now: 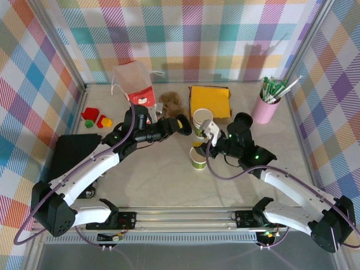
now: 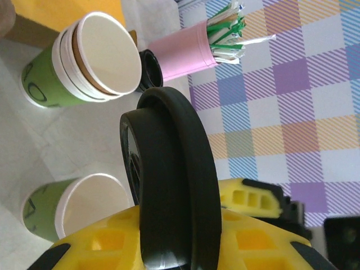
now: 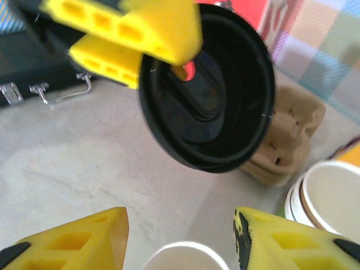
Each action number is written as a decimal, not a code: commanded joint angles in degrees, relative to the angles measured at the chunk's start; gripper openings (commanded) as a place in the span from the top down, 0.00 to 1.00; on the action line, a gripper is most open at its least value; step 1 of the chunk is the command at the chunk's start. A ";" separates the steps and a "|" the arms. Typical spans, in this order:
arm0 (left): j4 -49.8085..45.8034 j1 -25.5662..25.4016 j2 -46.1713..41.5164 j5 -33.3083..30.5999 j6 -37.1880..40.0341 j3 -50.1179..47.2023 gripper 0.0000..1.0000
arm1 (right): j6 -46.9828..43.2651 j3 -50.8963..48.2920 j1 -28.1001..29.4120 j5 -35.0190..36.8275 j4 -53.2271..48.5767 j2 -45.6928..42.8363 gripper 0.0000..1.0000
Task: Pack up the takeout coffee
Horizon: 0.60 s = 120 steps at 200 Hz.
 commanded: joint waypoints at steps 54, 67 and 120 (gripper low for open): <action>2.07 0.73 -2.76 3.65 -8.91 0.16 0.77 | -17.70 -4.49 4.73 9.43 22.74 2.07 0.54; 2.51 0.73 -2.84 4.09 -9.39 0.08 0.77 | -18.19 -4.66 5.04 10.04 23.33 2.66 0.56; 3.88 0.73 -2.99 4.60 -10.54 -0.18 0.77 | -18.99 -4.01 5.81 9.61 22.85 3.74 0.66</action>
